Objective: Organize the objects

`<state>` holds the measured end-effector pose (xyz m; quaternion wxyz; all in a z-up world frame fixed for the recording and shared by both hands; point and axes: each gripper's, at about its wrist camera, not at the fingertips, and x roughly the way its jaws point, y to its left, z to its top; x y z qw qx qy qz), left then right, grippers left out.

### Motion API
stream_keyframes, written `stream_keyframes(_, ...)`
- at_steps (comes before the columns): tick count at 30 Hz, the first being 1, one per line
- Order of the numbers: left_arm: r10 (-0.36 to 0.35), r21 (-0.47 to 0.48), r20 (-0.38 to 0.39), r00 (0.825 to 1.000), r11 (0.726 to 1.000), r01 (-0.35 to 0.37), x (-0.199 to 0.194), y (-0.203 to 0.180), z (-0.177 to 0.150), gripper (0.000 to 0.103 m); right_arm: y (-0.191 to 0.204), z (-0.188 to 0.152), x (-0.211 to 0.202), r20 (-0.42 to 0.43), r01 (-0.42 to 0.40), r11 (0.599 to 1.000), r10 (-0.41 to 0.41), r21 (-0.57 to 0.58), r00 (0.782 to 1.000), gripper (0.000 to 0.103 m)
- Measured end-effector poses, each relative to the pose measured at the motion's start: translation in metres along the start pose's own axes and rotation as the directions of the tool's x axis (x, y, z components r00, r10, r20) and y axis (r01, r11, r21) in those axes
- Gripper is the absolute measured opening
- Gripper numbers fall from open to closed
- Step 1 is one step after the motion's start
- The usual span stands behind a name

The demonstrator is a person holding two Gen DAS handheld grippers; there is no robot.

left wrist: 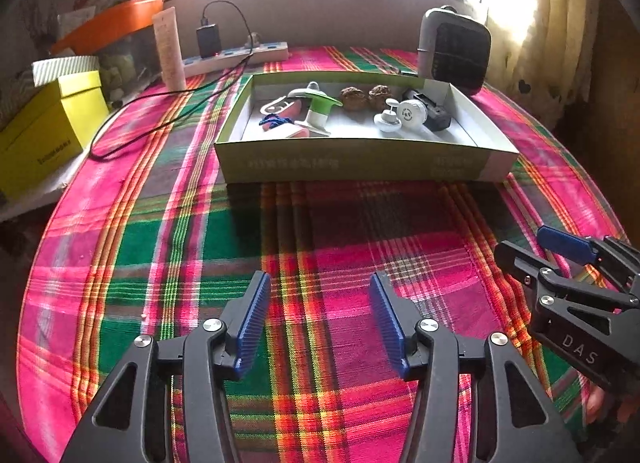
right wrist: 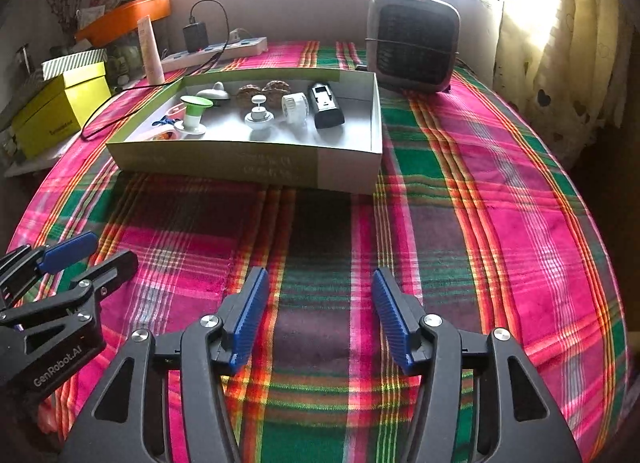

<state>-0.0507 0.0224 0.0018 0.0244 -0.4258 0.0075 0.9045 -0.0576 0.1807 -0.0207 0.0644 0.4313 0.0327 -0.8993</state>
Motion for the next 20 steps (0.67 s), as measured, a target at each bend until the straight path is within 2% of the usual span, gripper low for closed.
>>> stream_keyframes(20,-0.006,-0.003,-0.001,1.0,1.0,0.006,-0.0002,0.0004,-0.0001,0.053,-0.0005,0.0001,0.0005,0.0,-0.002,1.0,0.002,0.002,1.0,0.057)
